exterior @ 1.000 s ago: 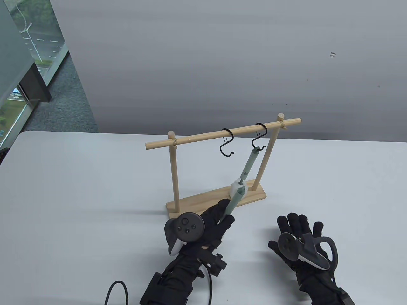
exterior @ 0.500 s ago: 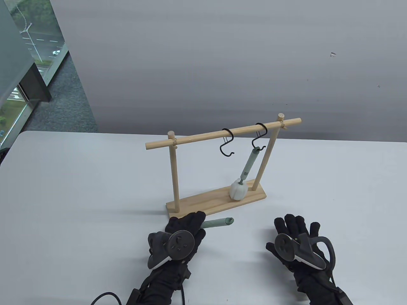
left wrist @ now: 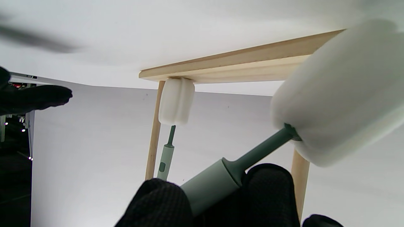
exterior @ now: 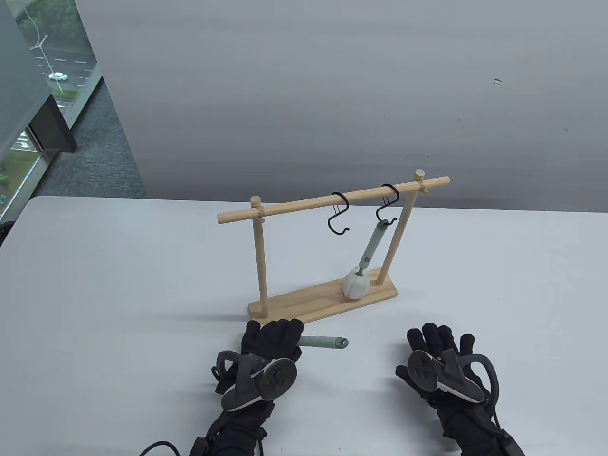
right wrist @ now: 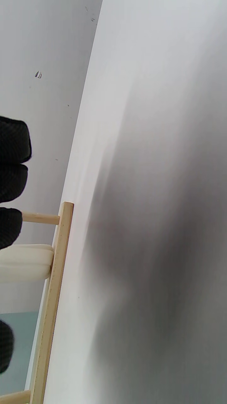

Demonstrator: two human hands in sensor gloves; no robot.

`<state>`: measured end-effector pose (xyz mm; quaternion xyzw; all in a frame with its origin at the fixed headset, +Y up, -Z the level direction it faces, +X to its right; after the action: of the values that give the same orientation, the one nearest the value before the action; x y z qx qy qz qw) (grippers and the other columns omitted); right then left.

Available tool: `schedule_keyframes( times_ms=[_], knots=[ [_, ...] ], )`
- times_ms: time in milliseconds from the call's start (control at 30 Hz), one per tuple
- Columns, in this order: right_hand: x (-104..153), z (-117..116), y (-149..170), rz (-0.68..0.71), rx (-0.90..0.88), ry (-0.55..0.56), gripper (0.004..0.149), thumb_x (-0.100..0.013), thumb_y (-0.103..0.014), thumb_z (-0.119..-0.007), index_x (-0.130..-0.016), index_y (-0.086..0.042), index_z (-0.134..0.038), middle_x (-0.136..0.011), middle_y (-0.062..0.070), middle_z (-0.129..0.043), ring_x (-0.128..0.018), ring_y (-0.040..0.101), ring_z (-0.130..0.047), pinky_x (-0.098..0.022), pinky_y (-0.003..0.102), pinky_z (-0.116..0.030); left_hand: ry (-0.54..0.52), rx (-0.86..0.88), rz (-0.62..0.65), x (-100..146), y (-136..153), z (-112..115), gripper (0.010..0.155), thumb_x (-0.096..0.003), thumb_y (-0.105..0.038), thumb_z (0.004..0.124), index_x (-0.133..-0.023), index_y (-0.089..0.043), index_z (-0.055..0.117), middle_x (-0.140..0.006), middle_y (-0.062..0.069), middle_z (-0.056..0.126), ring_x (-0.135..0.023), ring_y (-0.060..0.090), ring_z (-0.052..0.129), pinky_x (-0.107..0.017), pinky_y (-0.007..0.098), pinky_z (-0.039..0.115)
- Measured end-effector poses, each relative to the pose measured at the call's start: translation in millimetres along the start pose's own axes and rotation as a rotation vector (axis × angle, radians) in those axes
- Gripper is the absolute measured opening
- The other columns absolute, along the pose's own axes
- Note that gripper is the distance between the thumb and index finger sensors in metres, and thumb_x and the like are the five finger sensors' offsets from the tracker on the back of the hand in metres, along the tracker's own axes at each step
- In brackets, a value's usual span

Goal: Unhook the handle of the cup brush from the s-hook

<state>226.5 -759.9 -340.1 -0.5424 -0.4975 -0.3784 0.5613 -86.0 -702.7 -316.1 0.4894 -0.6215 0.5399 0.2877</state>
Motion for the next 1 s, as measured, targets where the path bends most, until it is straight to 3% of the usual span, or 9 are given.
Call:
schedule_keyframes(
  times_ms=[267,400,667,1000],
  knots=[
    [0,-1,0,0.001,-0.003,-0.013,0.084,-0.045,-0.063,-0.052,-0.108,-0.012,-0.033,-0.11,0.027,-0.034,-0.104,0.053,-0.045,-0.064,0.075,-0.029,0.17,-0.205,-0.015,0,13,23,0.055,-0.0457,-0.035,0.081,-0.097,-0.02,0.069,-0.095,0.012,0.086,-0.082,0.039,0.093,-0.064,0.062,0.061],
    [0,-2,-1,0.011,-0.005,-0.024,0.084,-0.045,-0.063,-0.052,-0.108,-0.012,-0.033,-0.11,0.027,-0.034,-0.104,0.053,-0.045,-0.064,0.075,-0.029,0.239,-0.227,-0.044,0,21,31,0.055,-0.0454,-0.035,0.081,-0.097,-0.02,0.07,-0.096,0.012,0.085,-0.082,0.039,0.093,-0.064,0.062,0.061],
    [0,-3,-2,0.016,-0.002,-0.038,0.083,-0.045,-0.063,-0.052,-0.108,-0.012,-0.033,-0.11,0.027,-0.034,-0.104,0.053,-0.045,-0.064,0.075,-0.031,0.455,-0.396,-0.072,2,28,53,0.054,-0.0455,-0.036,0.081,-0.097,-0.022,0.07,-0.097,0.011,0.083,-0.085,0.038,0.091,-0.066,0.061,0.06],
    [0,-4,-5,0.034,-0.004,-0.071,0.083,-0.045,-0.063,-0.052,-0.108,-0.012,-0.033,-0.11,0.027,-0.034,-0.103,0.053,-0.046,-0.064,0.074,-0.032,0.571,-0.474,-0.115,4,35,64,0.054,-0.0465,-0.035,0.08,-0.098,-0.023,0.068,-0.1,0.01,0.08,-0.089,0.038,0.087,-0.067,0.062,0.058]
  ],
)
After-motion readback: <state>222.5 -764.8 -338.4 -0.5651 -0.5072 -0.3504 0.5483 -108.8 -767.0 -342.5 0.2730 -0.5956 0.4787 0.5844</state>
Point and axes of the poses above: the tracker on the back of each hand, its own y axis roughly to the little-finger side, its own x axis roughly from the fingertips to the wrist, z = x × y, the point moved 3 cm from there along -x, roughly from the wrist to the fingertips
